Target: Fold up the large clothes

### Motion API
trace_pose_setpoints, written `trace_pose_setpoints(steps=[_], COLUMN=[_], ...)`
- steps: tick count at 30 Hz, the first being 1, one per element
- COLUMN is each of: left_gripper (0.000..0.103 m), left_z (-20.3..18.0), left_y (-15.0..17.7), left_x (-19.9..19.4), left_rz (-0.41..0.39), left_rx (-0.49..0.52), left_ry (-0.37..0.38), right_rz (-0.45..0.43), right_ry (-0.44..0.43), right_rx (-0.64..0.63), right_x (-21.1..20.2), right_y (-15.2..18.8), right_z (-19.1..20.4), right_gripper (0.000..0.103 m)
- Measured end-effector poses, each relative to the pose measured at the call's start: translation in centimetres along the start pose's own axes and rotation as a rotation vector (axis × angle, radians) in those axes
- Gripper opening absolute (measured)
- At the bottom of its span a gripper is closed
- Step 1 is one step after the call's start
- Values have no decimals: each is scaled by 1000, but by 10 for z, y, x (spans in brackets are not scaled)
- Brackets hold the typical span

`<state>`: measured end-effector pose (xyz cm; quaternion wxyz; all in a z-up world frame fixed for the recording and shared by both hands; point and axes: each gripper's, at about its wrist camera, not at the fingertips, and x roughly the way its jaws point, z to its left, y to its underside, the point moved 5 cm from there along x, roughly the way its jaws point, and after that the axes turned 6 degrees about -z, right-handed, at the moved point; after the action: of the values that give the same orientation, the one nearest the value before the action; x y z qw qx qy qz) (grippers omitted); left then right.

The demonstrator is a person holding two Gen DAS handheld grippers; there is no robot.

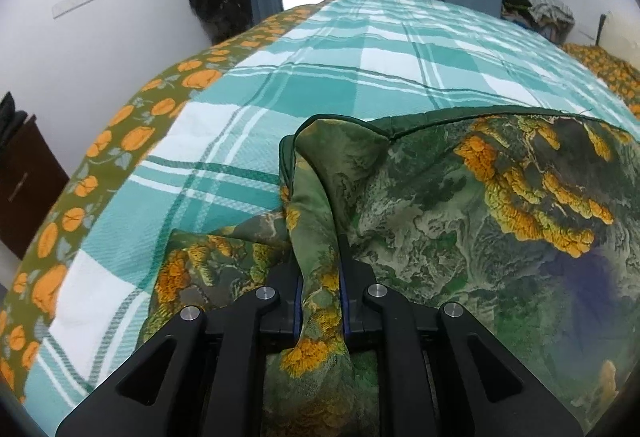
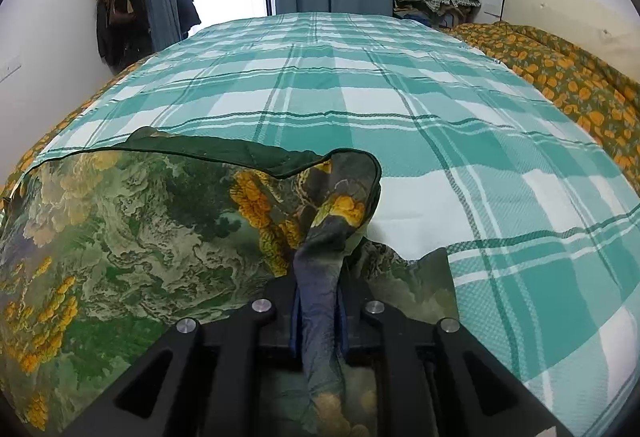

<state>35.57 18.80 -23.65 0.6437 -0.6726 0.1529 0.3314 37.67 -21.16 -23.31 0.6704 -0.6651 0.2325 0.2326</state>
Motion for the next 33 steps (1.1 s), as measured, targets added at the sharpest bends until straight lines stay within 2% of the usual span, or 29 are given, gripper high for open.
trace_pose_setpoints(steps=[3,10,33], left_gripper=[12,12,13], left_z=[2,2,-3], left_y=[2,1,0], left_x=[0,0,-6], left_rz=[0,1,10], left_rx=[-23,-19,23], left_ry=[21,18,-32], right_rz=[1,-2,-14], right_ry=[-5,-5,2], right_rx=[4,3,0], right_x=[3,4,2], right_y=[1,1,-1], right_z=[-2,-2,-2], right_gripper=[15,16,16])
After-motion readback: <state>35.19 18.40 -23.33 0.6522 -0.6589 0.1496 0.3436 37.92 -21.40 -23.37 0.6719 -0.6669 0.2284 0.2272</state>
